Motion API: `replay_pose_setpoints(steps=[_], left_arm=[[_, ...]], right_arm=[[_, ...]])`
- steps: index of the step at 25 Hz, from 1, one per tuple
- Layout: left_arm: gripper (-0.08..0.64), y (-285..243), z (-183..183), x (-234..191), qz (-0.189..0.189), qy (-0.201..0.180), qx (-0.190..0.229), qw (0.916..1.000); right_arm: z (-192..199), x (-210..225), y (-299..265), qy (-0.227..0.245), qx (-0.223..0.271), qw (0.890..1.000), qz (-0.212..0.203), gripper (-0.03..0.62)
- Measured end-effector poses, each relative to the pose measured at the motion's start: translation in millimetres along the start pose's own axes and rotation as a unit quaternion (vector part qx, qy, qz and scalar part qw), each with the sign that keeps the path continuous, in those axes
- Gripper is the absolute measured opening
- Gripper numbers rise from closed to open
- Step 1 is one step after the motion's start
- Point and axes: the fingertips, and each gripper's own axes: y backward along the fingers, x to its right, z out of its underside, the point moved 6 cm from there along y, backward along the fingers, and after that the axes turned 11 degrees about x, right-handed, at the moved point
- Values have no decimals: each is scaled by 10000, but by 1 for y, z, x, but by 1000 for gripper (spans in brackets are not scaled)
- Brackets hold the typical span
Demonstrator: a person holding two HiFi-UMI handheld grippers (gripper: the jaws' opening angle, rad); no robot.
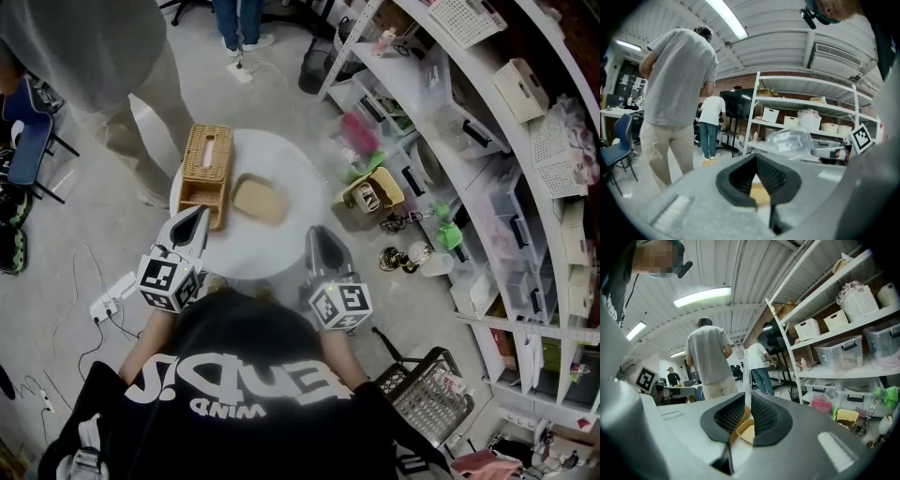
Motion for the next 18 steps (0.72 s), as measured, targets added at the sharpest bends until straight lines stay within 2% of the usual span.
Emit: replay_pose_setpoints(steps=[5, 12, 18], left_arm=[[2, 2, 2, -3, -29, -9, -28, 10000], [2, 1, 0, 1, -37, -6, -45, 10000], [2, 2, -1, -2, -14, -2, 8, 10000]], right_arm=[[5, -2, -4, -10, -79, 10000, -56, 43], [-5, -2, -6, -93, 66, 9998, -192, 43], [-9, -6, -3, 30, 17, 9997, -258, 44]])
